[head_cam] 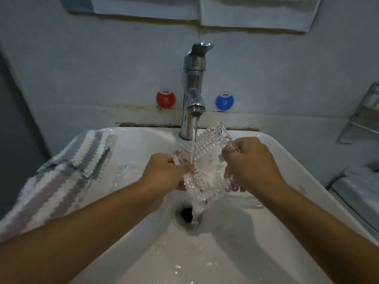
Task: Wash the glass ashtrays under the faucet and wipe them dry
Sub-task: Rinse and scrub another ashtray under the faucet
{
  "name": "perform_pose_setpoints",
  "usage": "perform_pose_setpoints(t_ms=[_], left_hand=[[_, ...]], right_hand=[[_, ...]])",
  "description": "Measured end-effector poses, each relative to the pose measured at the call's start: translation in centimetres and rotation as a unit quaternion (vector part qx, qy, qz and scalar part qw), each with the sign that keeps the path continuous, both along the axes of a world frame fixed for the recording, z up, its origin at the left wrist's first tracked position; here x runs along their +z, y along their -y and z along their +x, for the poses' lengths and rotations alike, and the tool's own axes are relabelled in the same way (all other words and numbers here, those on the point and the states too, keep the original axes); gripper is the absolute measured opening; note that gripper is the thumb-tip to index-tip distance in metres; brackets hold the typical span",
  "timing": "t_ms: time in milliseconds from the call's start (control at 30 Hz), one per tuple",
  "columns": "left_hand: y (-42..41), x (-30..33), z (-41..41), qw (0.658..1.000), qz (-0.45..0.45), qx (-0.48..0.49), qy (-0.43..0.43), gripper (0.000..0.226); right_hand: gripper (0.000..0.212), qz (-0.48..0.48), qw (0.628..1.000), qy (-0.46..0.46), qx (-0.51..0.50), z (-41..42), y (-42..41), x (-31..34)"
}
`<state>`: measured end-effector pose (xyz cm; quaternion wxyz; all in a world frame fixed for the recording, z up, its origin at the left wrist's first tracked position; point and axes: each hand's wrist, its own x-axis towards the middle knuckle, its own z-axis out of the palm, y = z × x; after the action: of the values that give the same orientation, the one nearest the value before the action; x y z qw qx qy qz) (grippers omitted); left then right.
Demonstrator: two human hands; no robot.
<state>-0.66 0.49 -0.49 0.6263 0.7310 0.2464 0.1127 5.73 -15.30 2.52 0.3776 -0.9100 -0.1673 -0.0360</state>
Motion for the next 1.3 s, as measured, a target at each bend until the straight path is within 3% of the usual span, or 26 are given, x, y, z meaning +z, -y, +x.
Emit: perform_pose_setpoints(t_ms=[67,200,267,333,433,500,633,800,967,1067,1300], left_hand=[[0.1,-0.1,0.1,1.0,-0.01,-0.011,-0.002,0.009],[0.5,-0.4,0.2,0.997,-0.01,-0.08,-0.012,0.033],[0.7,-0.5,0.0,0.997,0.009,-0.081,-0.012,0.029],[0.6,-0.4,0.0,0.997,0.06,-0.056,-0.006,0.01],[0.3,-0.4,0.1,0.985,0.172,-0.009,0.022,0.032],[0.3,-0.5,0.2,0.98,0.198,-0.003,0.03,0.036],[0.9,0.3,-0.6,0.998,0.017,-0.061,0.002,0.016],[1.6,0.4,-0.9,0.978,-0.127,-0.168,-0.013,0.05],[1.1,-0.3,0.0,0.966,-0.182,-0.178,-0.034,0.085],[1.0,-0.2,0.2,0.957,-0.236,-0.159,-0.047,0.072],[0.9,-0.1,-0.4,0.983,-0.16,-0.074,-0.059,0.034]], right_hand=[[0.021,-0.004,1.0,0.01,-0.008,-0.1,-0.1,-0.2],[0.02,0.001,1.0,0.0,-0.007,-0.4,-0.4,-0.4],[0.021,0.007,1.0,-0.003,-0.009,-0.4,-0.3,-0.4],[0.021,0.023,1.0,-0.01,-0.01,-0.5,-0.2,-0.3],[0.019,0.061,0.997,-0.036,-0.006,-0.7,-0.1,-0.2],[0.019,0.073,0.997,-0.036,-0.003,-0.9,-0.1,-0.4],[0.021,0.071,0.997,-0.014,-0.009,-0.8,-0.3,-0.8],[0.027,0.117,0.993,-0.024,-0.023,-0.4,0.0,-0.7],[0.026,0.12,0.992,-0.025,-0.022,-0.4,-0.1,-0.9],[0.024,0.121,0.992,-0.018,-0.016,-0.6,-0.3,-1.2],[0.021,0.143,0.989,-0.038,-0.001,-0.7,-1.0,-1.9]])
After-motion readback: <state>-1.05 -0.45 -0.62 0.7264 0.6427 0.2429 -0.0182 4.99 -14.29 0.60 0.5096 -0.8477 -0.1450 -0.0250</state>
